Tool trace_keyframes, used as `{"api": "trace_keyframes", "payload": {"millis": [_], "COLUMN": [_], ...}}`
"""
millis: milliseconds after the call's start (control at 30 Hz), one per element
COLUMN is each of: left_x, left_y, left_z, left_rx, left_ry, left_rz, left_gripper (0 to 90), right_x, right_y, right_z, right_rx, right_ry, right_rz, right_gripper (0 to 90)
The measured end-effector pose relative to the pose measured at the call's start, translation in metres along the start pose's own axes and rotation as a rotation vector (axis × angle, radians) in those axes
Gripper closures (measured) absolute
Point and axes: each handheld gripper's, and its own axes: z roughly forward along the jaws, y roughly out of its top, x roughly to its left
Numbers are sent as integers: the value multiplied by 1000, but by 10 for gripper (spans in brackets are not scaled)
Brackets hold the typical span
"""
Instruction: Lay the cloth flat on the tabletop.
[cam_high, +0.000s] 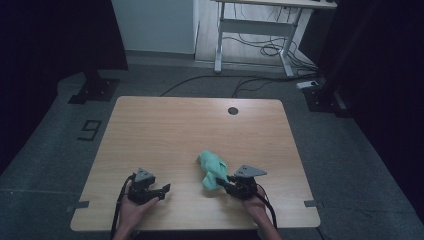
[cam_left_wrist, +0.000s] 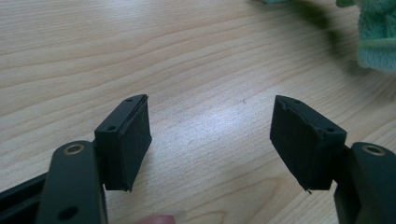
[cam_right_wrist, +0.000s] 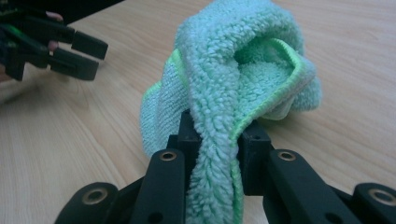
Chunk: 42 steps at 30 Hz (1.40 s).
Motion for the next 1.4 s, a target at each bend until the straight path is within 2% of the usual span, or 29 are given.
{"api": "trace_keyframes", "payload": {"millis": [200, 367, 467, 500, 533, 567, 667, 800, 833, 1000, 1400], "left_x": [1, 0, 1, 1, 1, 1, 1, 1, 0, -2, -9], "left_y": [-1, 0, 0, 0, 0, 0, -1, -1, -1, 0, 6], "left_z": [1, 1, 1, 1, 1, 1, 0, 1, 1, 2, 8], "left_rx": [4, 2, 5, 4, 4, 4, 2, 3, 4, 5, 8], "left_ry": [2, 3, 5, 5, 5, 7, 8, 10, 8, 12, 24], "left_rz": [1, 5, 6, 5, 5, 4, 3, 5, 6, 12, 38], "left_gripper": [291, 291, 291, 291, 290, 290, 290, 290, 290, 291, 303], "right_x": [-2, -4, -3, -2, -2, 0, 1, 0, -2, -9, -31], "right_y": [-10, -17, -17, -16, -16, -15, -12, -8, -5, -2, 0], "right_z": [-4, -4, -4, -4, -4, -6, -13, -22, -27, -35, -28], "right_rx": [18, 35, 45, 44, 44, 35, 11, -15, -33, -55, -31], "right_ry": [-2, -18, -36, -47, -47, -52, -67, -75, -86, -102, -152], "right_rz": [-4, 9, 2, -2, -2, -4, -6, -1, 5, 19, 55], "right_gripper": [747, 698, 516, 472, 472, 389, 337, 325, 326, 345, 416]}}
